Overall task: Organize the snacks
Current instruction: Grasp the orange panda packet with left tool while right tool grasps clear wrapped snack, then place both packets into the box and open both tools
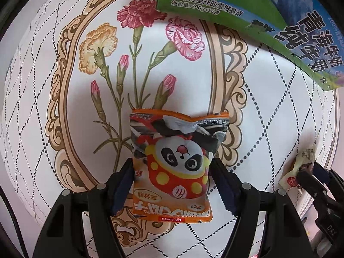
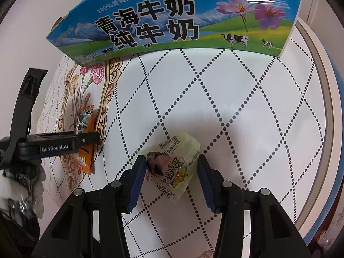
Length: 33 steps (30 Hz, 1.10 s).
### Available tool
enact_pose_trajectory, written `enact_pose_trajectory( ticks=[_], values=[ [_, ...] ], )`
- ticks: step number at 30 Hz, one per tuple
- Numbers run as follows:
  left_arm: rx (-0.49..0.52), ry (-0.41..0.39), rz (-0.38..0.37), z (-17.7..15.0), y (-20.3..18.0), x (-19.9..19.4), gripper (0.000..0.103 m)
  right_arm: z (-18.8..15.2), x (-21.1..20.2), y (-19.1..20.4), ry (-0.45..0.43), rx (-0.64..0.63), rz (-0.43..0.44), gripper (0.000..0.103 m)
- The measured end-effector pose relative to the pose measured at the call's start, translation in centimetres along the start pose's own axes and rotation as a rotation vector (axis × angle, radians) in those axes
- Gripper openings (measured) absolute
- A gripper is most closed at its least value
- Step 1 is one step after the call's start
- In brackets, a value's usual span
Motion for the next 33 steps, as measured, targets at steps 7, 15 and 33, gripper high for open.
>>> enact_pose_trajectory(
  ticks=[7, 15, 33],
  values=[
    [0.002, 0.005, 0.001, -0.6, -0.5, -1.2, 0.070, 0.6, 1.2, 0.3, 0.025, 0.012, -0.007, 0.053],
    [0.003, -0.015, 0.017, 0.5, 0.3, 1.1, 0.070, 1.3, 1.8, 0.4, 0.019, 0.025, -0.021, 0.053],
    [0.094, -0.131, -0.100, -1.3, -5.8, -7.4, 0.053, 1.5, -1.3, 1.1, -0.084, 0.005, 0.030, 0.041]
  ],
)
Point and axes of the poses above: each gripper's, at about its wrist camera, not at the fingertips, and x roughly the way its jaws point, y to its left, z to its top, the point moved 5 cm from there along x, roughly the way its jaws point, and after that the axes turned 5 degrees about z, right-handed, at the moved point
